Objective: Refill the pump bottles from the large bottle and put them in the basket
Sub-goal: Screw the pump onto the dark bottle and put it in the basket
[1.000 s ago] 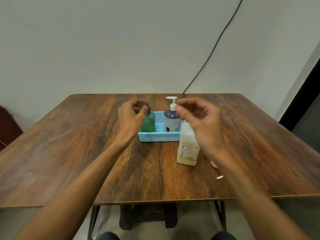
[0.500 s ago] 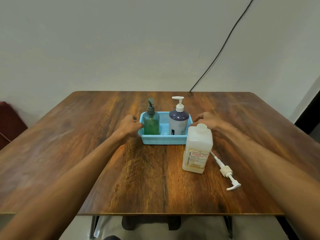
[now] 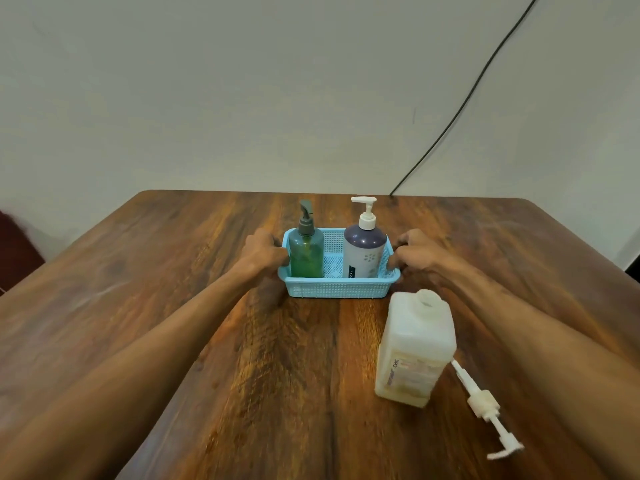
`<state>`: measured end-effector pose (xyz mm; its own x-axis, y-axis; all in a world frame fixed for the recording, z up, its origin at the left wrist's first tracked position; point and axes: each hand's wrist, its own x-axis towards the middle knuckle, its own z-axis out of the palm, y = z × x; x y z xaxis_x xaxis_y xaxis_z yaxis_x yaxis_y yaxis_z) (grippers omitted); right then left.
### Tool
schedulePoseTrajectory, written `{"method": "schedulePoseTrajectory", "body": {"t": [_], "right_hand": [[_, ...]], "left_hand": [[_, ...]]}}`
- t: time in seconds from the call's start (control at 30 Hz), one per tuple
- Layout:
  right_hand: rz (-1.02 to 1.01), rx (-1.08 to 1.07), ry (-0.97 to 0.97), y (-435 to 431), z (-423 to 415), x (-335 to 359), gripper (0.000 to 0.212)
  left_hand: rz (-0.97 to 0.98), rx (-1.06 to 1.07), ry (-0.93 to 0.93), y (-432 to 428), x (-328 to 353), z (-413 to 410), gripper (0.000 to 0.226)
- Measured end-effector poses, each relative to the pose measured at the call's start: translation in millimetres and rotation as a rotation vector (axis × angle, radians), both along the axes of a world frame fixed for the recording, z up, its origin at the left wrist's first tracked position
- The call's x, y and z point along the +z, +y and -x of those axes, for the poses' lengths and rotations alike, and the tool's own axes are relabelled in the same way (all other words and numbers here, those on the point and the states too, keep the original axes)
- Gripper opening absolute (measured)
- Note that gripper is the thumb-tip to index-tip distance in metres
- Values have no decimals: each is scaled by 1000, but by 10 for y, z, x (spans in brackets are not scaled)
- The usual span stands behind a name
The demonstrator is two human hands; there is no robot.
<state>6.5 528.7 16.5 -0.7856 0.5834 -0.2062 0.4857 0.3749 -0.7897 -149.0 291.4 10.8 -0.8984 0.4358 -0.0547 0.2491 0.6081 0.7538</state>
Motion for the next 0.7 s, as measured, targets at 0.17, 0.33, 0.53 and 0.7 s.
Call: {"method": "schedulePoseTrajectory", "body": {"t": [0.17,0.33,0.53,0.7], "right_hand": [[-31,16,-8,193,292,58,16],[-35,10,-11,358,518,70,14],[-19,0,-10,493,772,61,23],[60,-29,-8,432,631,134,25]], "left_hand": [[0,6,-4,245,40,245,6],[2,-4,-14,391,53,467,11],[-30,19,-37,493,70,629,10],[-66,25,-65,422,98,536,20]]}}
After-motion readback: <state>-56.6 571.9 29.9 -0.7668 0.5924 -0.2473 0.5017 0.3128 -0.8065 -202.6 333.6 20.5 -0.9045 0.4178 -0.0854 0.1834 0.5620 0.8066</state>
